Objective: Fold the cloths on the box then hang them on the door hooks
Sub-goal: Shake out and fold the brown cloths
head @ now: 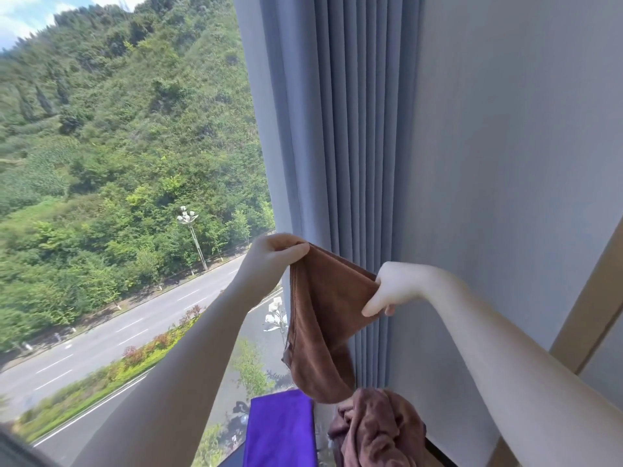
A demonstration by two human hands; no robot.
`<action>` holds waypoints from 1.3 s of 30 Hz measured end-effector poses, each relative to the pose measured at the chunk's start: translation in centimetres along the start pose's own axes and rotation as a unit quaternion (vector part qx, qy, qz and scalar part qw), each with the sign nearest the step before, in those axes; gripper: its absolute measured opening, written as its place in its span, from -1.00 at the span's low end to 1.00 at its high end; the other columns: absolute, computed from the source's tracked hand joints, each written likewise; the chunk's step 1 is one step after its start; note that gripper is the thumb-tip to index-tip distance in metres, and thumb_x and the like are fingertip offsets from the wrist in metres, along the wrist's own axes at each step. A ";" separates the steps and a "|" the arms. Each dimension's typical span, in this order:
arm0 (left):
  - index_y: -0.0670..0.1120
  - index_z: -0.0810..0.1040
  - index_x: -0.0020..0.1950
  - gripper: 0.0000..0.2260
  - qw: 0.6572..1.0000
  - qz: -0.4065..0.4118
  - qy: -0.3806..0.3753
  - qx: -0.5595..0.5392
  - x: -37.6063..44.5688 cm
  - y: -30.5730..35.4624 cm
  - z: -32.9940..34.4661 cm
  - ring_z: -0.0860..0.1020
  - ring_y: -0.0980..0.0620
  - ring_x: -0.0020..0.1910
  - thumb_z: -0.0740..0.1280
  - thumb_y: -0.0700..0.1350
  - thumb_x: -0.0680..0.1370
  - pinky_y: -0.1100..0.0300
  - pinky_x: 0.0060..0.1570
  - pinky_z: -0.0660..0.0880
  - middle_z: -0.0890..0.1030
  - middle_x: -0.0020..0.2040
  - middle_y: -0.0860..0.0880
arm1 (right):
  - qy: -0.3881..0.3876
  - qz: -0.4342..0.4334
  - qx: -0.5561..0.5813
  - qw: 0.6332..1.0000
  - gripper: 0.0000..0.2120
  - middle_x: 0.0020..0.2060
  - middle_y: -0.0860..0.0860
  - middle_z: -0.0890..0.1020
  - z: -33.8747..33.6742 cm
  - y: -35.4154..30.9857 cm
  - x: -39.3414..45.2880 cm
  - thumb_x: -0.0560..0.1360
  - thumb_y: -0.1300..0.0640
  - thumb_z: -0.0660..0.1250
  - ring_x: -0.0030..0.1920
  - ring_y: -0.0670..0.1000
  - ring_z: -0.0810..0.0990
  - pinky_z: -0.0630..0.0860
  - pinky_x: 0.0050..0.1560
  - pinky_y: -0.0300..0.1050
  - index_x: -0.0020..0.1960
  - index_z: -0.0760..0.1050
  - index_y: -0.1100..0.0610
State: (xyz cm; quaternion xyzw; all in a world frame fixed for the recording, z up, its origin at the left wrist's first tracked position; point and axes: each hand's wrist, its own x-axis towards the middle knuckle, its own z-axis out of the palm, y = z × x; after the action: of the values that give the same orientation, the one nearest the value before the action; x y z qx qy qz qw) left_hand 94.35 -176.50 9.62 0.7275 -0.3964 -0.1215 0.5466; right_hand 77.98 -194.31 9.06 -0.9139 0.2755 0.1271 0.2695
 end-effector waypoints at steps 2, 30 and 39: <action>0.00 0.75 -0.11 -0.91 0.999 -0.020 -0.012 0.022 -0.2 -1.1 -0.2 0.63 0.00 -0.12 0.44 -0.07 0.52 0.03 0.03 0.54 0.73 -0.13 -0.06 | 0.006 0.024 -0.035 0.999 -0.75 -0.44 -0.15 0.66 -0.6 0.2 -0.1 0.42 -0.09 0.52 -0.29 -0.13 0.66 0.53 -0.16 -0.16 -0.10 0.65 0.09; -0.03 0.62 -0.15 -0.89 0.995 -0.003 -0.003 0.100 0.1 -1.3 -1.1 0.53 0.15 -0.25 0.37 -0.13 0.57 0.14 -0.07 0.45 0.62 -0.26 0.14 | 0.142 -0.128 0.091 0.977 -0.37 0.21 -0.19 0.45 1.1 -0.4 0.7 0.37 -0.02 0.60 0.17 -0.09 0.53 0.52 0.15 -0.11 0.36 0.44 -0.12; -0.07 0.64 -0.13 -0.90 0.997 -0.002 -0.022 0.081 -0.3 -1.4 -2.7 0.51 0.11 -0.27 0.37 -0.11 0.57 0.14 -0.07 0.46 0.62 -0.26 0.09 | 0.103 -0.064 0.043 0.992 -0.76 -0.19 -0.12 0.69 1.7 -1.0 0.9 0.35 -0.17 0.54 -0.12 -0.05 0.67 0.57 -0.06 -0.09 -0.12 0.64 -0.05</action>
State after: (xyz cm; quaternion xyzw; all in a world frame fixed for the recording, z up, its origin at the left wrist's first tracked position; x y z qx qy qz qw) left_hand 96.47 -174.29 9.32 0.7672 -0.4152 -0.1063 0.4771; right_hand 79.15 -193.04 7.69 -0.9254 0.2480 0.0026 0.2865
